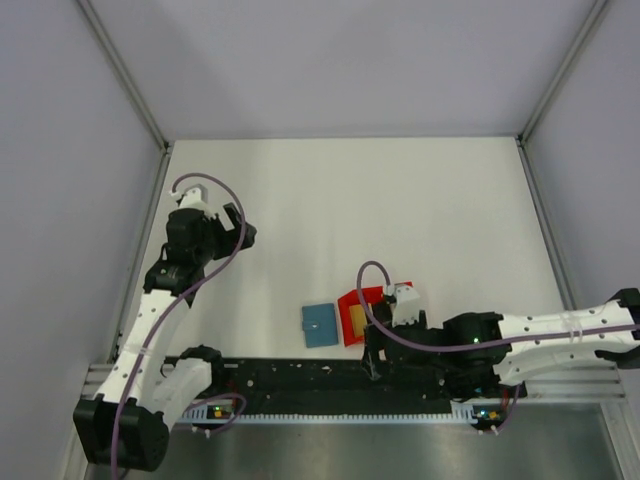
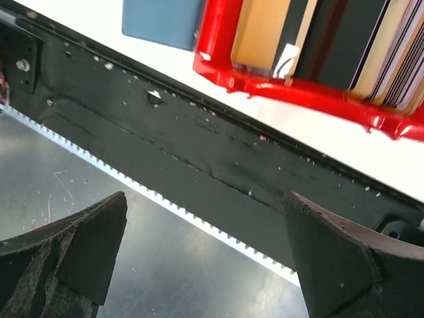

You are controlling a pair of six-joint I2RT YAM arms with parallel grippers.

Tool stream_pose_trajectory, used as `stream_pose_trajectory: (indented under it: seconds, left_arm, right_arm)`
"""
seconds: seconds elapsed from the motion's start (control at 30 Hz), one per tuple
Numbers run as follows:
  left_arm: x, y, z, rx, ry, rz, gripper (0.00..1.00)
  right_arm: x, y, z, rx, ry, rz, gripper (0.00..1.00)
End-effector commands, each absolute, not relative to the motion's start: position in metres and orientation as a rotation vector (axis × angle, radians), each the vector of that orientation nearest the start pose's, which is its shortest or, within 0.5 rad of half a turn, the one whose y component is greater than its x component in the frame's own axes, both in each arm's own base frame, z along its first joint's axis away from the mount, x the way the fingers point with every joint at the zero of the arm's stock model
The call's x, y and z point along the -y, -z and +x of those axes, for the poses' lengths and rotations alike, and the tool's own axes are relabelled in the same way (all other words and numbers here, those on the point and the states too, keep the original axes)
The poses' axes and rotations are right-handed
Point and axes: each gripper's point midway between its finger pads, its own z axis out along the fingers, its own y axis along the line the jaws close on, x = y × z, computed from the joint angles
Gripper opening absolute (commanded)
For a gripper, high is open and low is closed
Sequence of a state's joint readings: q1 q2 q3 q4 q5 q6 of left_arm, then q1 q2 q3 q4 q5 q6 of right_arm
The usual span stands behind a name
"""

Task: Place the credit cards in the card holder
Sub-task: Move the storage box to the center of the board.

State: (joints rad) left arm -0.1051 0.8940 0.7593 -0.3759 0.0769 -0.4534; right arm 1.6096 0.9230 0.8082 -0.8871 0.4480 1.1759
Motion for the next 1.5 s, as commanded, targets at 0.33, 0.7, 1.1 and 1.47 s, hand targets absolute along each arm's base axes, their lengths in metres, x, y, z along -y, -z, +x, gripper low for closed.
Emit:
stream_pose_trajectory:
  seconds: [0.33,0.7,1.1,1.47]
  left_arm:
    - [0.075,-0.186,0.299,-2.090,0.485,-0.269,0.98]
    - [0.079,-0.187,0.298,-2.093,0.513,-0.266,0.98]
    - [0.090,-0.173,0.288,-2.133,0.591,-0.253,0.98]
    - [0.110,-0.153,0.271,-2.183,0.709,-0.227,0.98]
  right_arm:
    - [-0.227,-0.111,0.079,-2.492,-0.505,0.060,0.99]
    - [-0.220,-0.094,0.070,-2.548,-0.618,0.122,0.99]
    - [-0.249,-0.076,0.093,-2.568,-0.486,0.167,0.99]
    - [-0.220,-0.077,0.156,-2.486,-0.410,0.242,0.99]
